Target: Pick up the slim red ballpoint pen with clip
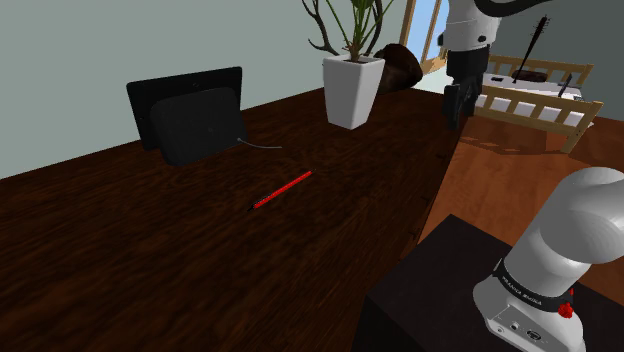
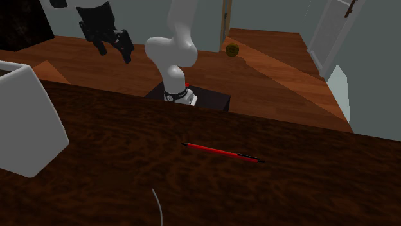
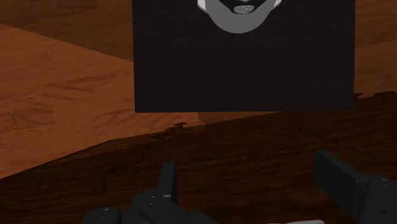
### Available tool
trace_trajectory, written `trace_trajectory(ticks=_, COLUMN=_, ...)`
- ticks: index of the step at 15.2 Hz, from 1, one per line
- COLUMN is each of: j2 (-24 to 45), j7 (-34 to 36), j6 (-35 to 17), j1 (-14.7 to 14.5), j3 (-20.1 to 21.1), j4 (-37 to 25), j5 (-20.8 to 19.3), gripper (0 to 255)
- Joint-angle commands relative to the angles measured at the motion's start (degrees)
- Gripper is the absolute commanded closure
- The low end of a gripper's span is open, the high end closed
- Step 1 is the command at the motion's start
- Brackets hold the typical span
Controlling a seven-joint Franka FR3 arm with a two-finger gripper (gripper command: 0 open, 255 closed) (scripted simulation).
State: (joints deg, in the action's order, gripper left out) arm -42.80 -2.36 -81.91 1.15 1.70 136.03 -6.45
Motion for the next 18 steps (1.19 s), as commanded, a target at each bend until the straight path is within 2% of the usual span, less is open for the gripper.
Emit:
trace_trajectory(ticks=1, j2=0.0, j7=0.0, j6=0.0, j1=0.0, j3=0.0, j4=0.0, j5=0.0, gripper=0)
trace_trajectory(ticks=9, j2=-5.26, j7=22.66, j6=2.6, j1=0.68, j3=11.54, j4=2.38, j5=12.46, gripper=0)
trace_trajectory(ticks=18, j2=-3.07, j7=48.68, j6=0.53, j1=3.34, j3=26.07, j4=-1.46, j5=26.19, gripper=0)
